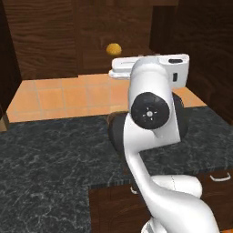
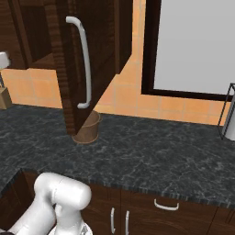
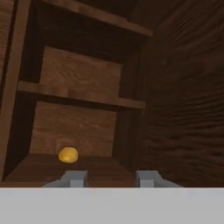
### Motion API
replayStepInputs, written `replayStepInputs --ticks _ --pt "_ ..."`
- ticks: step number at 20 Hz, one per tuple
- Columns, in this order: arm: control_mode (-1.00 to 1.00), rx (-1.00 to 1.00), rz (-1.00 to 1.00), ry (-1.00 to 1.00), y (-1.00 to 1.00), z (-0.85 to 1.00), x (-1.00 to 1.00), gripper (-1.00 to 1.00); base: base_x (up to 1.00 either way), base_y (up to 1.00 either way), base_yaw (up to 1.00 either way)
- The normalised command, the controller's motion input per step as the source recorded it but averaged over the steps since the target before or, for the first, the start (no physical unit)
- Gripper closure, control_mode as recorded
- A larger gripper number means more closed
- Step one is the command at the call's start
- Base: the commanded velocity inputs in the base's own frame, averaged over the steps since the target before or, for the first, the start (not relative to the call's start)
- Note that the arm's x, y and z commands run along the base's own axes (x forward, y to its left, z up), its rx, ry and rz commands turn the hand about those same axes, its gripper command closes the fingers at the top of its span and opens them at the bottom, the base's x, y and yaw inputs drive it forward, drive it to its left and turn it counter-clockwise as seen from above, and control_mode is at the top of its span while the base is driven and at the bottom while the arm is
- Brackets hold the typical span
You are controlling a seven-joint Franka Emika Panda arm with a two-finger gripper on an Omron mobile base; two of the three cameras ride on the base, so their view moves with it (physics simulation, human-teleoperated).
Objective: Open the cabinet, pick up the bread from the cabinet and place it in the basket. Then move the basket to the dining counter.
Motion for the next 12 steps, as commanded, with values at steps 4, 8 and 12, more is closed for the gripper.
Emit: replayStepInputs --ticks 4,8,12 --pt "-1.00 0.14 0.06 0.24 0.00 -0.02 0.52 -1.00 0.00 0.00 0.00" --pt "-1.00 0.06 0.02 0.17 0.00 -0.22 0.56 -1.00 0.00 0.00 0.00" --pt "-1.00 0.16 0.05 0.29 0.00 -0.22 0.64 -1.00 0.00 0.00 0.00"
